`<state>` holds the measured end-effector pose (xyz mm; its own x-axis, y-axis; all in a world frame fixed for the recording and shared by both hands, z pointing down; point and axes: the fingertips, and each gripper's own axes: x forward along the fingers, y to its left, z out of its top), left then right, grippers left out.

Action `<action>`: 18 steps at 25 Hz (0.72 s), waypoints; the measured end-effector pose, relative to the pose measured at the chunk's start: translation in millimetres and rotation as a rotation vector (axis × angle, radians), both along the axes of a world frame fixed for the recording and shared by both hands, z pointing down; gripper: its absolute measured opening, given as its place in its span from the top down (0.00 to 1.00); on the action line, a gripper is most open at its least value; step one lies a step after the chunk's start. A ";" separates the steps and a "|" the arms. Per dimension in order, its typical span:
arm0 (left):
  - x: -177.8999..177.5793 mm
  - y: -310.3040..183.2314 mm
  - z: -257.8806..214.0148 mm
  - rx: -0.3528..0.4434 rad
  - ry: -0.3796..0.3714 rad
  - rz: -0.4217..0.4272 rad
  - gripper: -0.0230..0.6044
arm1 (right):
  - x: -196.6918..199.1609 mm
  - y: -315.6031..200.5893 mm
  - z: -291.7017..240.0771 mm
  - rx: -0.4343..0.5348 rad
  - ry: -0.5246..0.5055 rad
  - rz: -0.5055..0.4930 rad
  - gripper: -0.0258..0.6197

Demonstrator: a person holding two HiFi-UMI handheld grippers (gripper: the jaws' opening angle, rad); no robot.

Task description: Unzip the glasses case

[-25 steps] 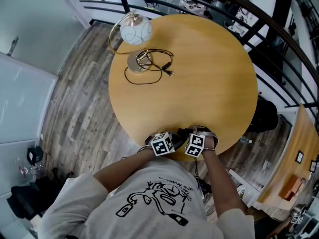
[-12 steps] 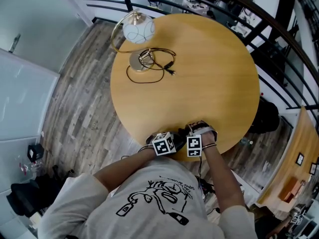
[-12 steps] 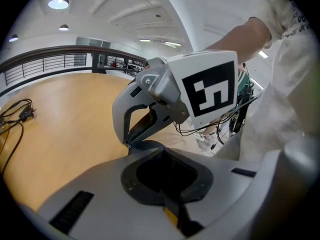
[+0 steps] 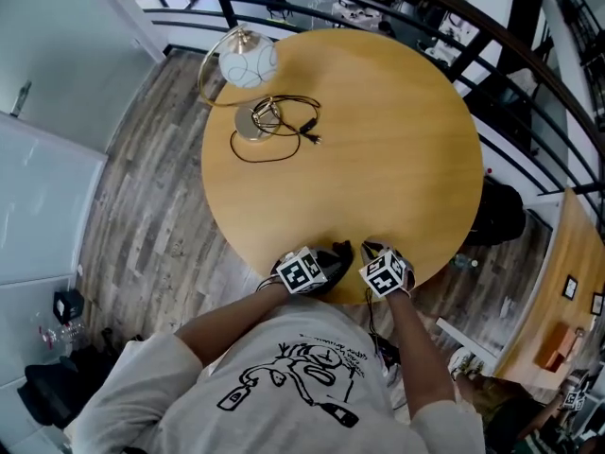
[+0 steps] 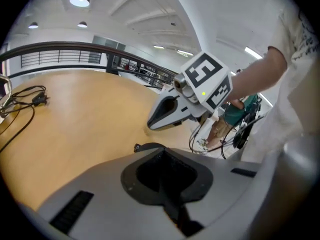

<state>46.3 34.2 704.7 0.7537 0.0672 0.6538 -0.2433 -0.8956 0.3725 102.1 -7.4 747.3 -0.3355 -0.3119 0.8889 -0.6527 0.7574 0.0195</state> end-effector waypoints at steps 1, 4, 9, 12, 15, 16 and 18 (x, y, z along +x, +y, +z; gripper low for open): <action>-1.2 -3.7 -5.3 -0.015 0.015 -0.031 0.95 | 3.3 2.6 -3.9 -0.018 -0.057 0.076 0.92; -3.5 -17.2 -25.4 -0.047 0.073 -0.127 0.95 | 9.6 4.2 -28.2 -0.013 -0.203 0.268 0.92; -8.5 -36.2 -68.6 -0.070 0.180 -0.259 0.95 | 7.0 -0.1 -87.7 0.062 -0.412 0.485 0.92; -12.4 -44.3 -99.1 -0.062 0.240 -0.341 0.95 | 0.7 0.5 -125.7 0.112 -0.494 0.533 0.92; -15.4 -50.1 -132.7 -0.038 0.303 -0.408 0.95 | -8.3 2.0 -164.3 0.170 -0.545 0.533 0.92; -15.9 -51.0 -143.0 -0.026 0.321 -0.417 0.95 | -12.6 2.6 -176.2 0.189 -0.559 0.527 0.92; -16.1 -50.5 -160.6 0.002 0.345 -0.418 0.95 | -22.8 4.4 -197.2 0.217 -0.585 0.514 0.92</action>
<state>30.2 -16.3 544.1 0.8868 -0.2854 0.3635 -0.4429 -0.7491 0.4926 79.3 -3.0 550.1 -0.4950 -0.6993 0.5158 -0.8684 0.3782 -0.3207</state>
